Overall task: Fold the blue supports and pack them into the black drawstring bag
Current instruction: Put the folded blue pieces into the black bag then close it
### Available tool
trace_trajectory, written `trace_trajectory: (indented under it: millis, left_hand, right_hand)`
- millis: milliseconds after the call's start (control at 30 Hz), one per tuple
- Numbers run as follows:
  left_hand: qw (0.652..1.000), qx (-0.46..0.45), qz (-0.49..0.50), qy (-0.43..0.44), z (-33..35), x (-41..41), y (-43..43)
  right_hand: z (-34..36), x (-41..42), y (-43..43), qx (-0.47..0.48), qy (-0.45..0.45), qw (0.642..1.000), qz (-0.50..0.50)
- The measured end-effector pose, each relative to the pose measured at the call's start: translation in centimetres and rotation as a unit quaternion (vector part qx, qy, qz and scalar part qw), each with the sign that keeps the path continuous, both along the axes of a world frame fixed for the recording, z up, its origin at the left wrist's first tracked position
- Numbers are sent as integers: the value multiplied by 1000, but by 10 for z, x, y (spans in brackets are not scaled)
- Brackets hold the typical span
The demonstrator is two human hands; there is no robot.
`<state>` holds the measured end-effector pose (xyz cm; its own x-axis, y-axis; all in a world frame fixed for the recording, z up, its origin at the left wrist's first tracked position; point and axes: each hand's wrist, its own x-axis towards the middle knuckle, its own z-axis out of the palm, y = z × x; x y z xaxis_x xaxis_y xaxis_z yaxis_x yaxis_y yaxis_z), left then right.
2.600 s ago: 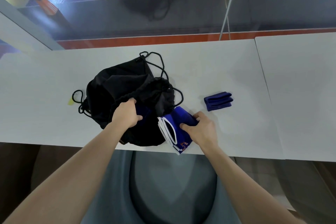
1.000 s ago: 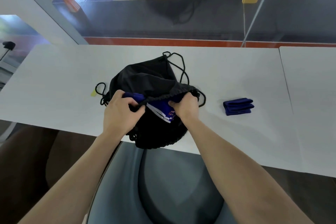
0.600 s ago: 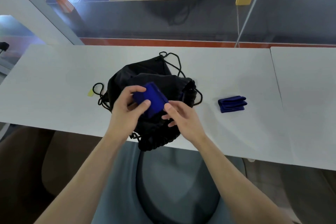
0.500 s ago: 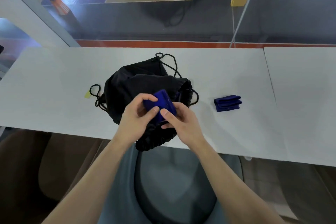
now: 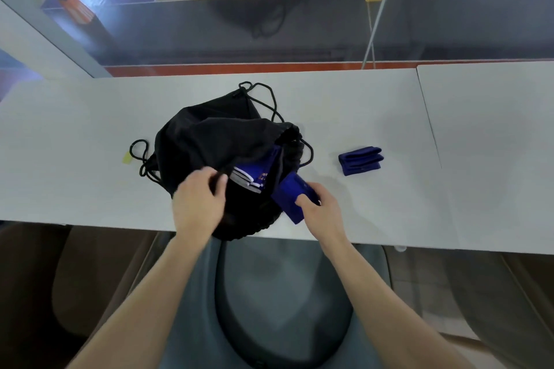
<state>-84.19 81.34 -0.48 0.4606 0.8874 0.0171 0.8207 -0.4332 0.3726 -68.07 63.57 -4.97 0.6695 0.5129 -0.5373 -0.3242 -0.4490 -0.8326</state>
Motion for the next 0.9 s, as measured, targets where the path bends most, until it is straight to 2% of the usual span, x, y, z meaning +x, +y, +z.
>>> trace_trajectory:
  millis: [100,233,400,467,533,567,633,767,833,900]
  left_hand:
    - [997,-20,46,-62,21,2,14]
    - [994,-45,29,-97,39,2,13]
    - [987,-80,33,-132,39,-9,5]
    - [985,-96,37,-137,37,-17,4]
    - [988,-87,37,-124,32,-27,7]
    - [990,-77,33,-113,30,-31,9]
    - [995,-52,26,-86,26,-37,14]
    - [999,42,-13,-10,24,-29,15]
    - [997,66,-48,9,21,-16,11]
    - [992,69,-108,11,18,-2,6]
  right_hand:
    - [3,-8,19,4,2,999,53]
    - [-3,-30,64,16,-8,997,71]
    - [-19,-57,109,-12,-74,991,112]
    - [-25,-65,118,-57,-209,962,167]
    - [-27,-70,121,-120,-352,892,257]
    - [-28,-70,120,-136,-395,864,282]
    - [-28,-68,113,-129,-418,856,275]
    - [-31,-42,70,-61,-380,902,194]
    - [-36,-11,38,-69,-368,918,130]
    - [-38,32,7,-119,-399,908,54]
